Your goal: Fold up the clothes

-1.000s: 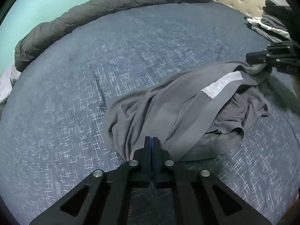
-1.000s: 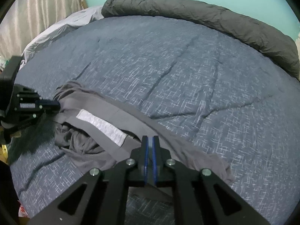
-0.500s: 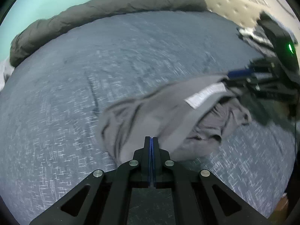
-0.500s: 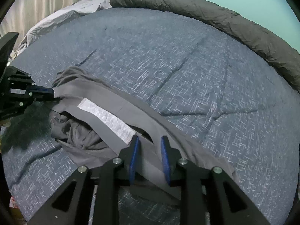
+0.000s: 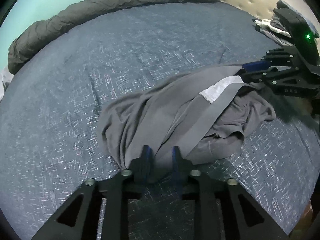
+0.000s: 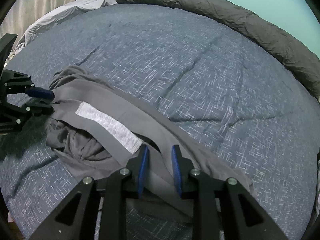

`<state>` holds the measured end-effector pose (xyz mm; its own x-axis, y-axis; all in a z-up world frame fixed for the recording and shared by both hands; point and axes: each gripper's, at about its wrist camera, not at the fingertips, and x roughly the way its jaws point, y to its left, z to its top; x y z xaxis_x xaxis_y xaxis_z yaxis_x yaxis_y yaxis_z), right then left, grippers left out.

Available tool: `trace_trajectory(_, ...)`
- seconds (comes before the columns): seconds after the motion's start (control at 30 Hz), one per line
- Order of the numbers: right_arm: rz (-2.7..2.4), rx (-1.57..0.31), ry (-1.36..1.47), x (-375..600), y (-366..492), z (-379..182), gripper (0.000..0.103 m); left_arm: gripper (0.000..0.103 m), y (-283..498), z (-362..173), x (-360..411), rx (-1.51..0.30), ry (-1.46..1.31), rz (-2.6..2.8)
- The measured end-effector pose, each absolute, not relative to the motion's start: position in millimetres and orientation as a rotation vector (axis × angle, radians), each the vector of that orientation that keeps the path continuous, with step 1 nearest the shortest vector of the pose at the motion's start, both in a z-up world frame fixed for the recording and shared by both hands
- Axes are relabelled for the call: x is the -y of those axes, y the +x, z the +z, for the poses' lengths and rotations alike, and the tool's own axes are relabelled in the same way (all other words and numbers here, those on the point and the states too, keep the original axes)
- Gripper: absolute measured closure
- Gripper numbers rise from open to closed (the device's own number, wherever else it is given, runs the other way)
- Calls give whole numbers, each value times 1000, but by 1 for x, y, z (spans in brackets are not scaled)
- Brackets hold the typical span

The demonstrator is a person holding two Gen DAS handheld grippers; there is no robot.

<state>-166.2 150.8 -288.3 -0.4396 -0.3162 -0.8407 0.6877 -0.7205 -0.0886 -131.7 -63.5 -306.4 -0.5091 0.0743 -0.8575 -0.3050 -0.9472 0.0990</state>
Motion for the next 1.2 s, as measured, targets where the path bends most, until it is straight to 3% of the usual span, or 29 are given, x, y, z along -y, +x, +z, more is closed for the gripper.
trace_trajectory(0.07, -2172, -568, 1143, -151, -166, -288, 79, 65, -133, -307, 63, -351, -1422, 2527)
trace_trajectory(0.33, -2172, -532, 1138, -155, -167, -285, 80, 65, -134, -311, 63, -454, -1417, 2553)
trace_trajectory(0.4, -2168, -526, 1139, -157, -167, -285, 80, 69, -134, -310, 65, -477, -1420, 2555)
trace_trajectory(0.5, -2156, -520, 1140, -158, -168, -286, 83, 87, -135, -309, 69, -494, -1417, 2563)
trace_trajectory(0.53, -2154, -519, 1137, -157, -167, -286, 89, 89, -135, -308, 70, -492, -1414, 2567)
trace_trajectory(0.67, -2167, -500, 1124, -160, -168, -282, 98, 94, -136, -304, 75, -486, -1400, 2583)
trace_trajectory(1.2, -2246, -413, 1041, -182, -160, -254, 102, 96, -128, -276, 88, -354, -1324, 2644)
